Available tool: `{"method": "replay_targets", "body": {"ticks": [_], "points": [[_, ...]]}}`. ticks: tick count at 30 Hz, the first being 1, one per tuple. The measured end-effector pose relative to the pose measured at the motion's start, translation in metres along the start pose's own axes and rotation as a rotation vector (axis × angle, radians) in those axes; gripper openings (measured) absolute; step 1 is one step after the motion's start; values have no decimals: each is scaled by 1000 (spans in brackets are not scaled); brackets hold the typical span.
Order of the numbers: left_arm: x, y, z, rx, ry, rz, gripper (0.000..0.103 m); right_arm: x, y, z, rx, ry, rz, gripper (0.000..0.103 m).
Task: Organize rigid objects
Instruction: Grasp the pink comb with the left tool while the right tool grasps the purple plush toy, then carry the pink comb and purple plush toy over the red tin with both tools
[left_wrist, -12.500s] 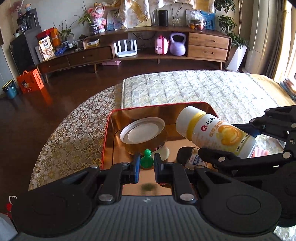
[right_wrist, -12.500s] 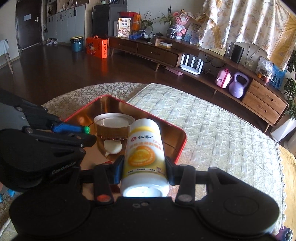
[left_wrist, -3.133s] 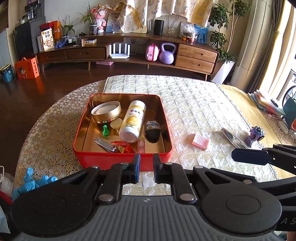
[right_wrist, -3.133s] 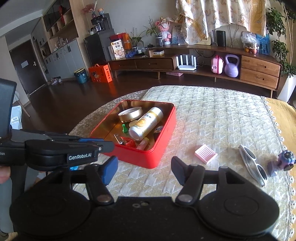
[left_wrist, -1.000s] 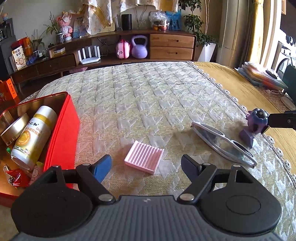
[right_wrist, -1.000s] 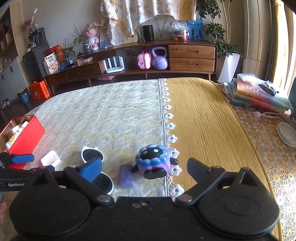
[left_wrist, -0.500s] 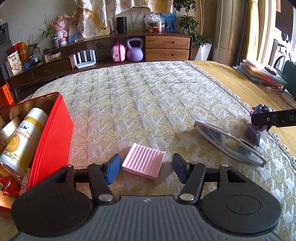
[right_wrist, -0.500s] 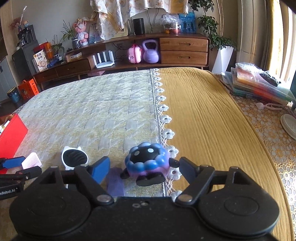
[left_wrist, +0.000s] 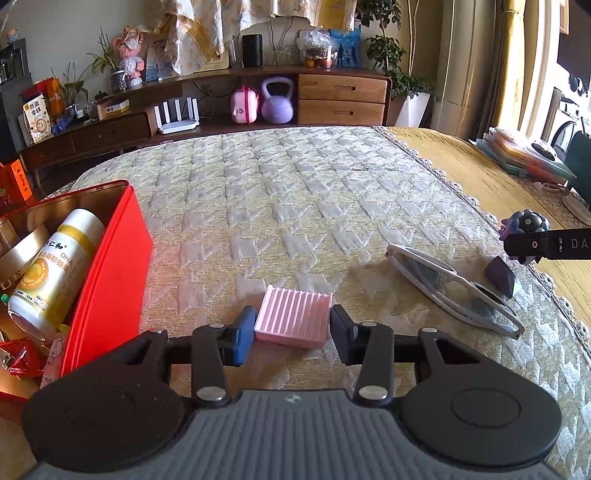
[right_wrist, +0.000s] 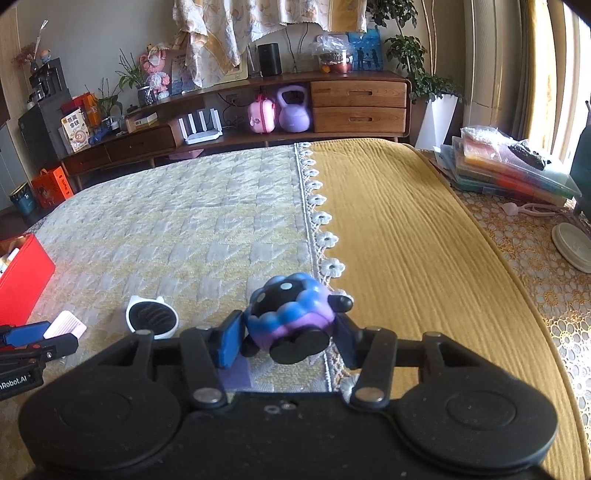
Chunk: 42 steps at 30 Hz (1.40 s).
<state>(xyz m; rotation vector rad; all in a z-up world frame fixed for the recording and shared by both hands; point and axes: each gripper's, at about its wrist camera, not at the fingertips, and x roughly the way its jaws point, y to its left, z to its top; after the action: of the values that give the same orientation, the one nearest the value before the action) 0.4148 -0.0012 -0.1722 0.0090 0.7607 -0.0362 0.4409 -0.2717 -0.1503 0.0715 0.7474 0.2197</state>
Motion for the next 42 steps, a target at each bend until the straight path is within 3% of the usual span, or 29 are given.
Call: {"method": "replay_targets", "body": {"ticks": [10,19,32,42], "points": [[-35,6,5,-34,-9,-32,43,-50,11,-2,1,-16,34,51],[-86,22,7,-80,-29,-40,43,-109,48,-6,-48,-55,91,51],[-163,73,0,-131,-60,10,43,-161,134,-16,-158,-50,208,51],[-194,125,-11,-161,-66,59,43,-165,210,-24,-248,-26,308,51]]}}
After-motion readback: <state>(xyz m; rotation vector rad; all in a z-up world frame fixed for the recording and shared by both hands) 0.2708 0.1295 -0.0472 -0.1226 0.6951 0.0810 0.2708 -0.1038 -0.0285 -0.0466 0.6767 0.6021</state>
